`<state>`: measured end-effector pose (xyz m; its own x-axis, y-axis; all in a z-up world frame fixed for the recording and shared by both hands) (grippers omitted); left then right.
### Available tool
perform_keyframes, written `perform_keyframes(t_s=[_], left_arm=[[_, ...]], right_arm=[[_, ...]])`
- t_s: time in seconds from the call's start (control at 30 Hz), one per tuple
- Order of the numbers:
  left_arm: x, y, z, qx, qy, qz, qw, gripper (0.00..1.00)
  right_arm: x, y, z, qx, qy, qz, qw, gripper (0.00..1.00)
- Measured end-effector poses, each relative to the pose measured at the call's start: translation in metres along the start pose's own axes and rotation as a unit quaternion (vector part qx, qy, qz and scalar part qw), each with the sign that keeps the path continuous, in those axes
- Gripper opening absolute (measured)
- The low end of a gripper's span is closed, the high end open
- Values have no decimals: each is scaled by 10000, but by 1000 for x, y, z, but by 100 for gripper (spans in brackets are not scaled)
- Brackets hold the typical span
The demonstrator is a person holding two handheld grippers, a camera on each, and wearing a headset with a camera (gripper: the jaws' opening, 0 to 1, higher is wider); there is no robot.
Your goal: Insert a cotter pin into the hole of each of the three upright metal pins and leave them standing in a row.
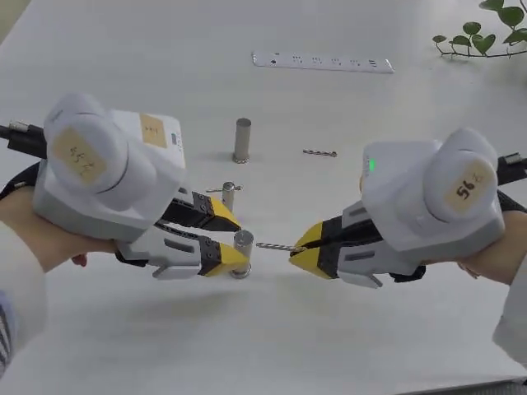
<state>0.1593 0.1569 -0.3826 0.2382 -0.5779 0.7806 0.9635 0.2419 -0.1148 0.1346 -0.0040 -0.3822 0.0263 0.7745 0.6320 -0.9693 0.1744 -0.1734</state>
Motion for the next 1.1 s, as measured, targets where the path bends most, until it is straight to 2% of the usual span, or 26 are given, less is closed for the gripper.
perform_keyframes(t_s=[0.07, 0.1, 0.3, 0.4, 0.57, 0.83, 1.1], left_arm=[[0, 1, 0, 22, 38, -7, 10000, 10], [0, 2, 0, 79, 44, -62, 9999, 10], [1, 1, 1, 63, 98, -130, 9998, 9], [0, 1, 1, 90, 98, -34, 9999, 9], [-1, 1, 1, 133, 90, 336, 9993, 9], [-1, -2, 1, 221, 107, 388, 9989, 9], [0, -5, 0, 263, 114, 338, 9990, 9]], right_arm=[[1, 0, -1, 3, -12, 0, 10000, 0], [1, 0, -1, -3, -18, 9, 10000, 0], [2, 0, -3, -43, -24, 47, 10000, 0], [3, 0, -4, -44, -38, 70, 10000, 0], [5, -1, -7, -63, -9, 148, 9999, 0], [2, -6, -11, -122, 61, 68, 9999, 0], [4, -6, -23, -42, 18, 57, 10000, 0]])
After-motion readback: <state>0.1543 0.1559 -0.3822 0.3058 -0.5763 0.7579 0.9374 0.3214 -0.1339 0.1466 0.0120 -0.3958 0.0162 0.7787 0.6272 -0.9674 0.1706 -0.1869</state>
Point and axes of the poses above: the centre of the closed fingertips' face, and the gripper's own axes: z roughly backward along the fingers, y roughly to its left, x roughly out of its top, the point moved 9 cm from there along z, roughly backward along the fingers, and after that the axes turned 9 degrees about z, right-handed, at the moved point
